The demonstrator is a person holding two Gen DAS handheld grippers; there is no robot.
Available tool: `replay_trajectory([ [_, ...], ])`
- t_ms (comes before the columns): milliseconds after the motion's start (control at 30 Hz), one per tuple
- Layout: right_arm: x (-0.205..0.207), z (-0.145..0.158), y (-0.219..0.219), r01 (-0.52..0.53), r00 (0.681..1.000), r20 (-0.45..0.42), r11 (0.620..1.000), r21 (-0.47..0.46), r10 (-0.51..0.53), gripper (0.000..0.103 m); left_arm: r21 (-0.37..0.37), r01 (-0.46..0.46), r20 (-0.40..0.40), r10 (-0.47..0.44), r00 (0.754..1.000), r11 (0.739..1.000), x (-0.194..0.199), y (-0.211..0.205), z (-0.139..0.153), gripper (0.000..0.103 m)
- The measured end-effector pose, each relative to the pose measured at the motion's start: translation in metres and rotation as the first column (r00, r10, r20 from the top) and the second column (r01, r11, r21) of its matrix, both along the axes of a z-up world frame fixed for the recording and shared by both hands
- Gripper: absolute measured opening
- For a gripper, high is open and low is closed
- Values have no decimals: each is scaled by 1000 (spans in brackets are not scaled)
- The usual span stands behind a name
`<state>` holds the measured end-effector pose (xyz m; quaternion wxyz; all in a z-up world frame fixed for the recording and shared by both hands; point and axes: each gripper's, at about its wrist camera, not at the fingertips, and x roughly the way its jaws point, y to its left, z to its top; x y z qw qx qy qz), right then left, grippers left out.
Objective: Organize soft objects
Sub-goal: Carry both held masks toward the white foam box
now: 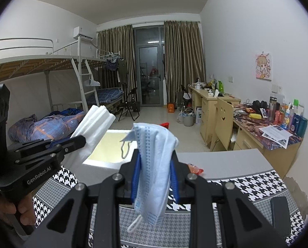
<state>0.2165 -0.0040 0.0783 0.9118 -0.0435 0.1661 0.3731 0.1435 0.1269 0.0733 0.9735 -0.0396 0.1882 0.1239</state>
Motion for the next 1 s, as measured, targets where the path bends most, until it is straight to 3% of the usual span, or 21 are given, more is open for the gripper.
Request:
replay_trajectory([
  [1000,17,11,43,-41,999,32,999,-37,42,31,-28,-117,-50,115,992,993,22,52,-11,5],
])
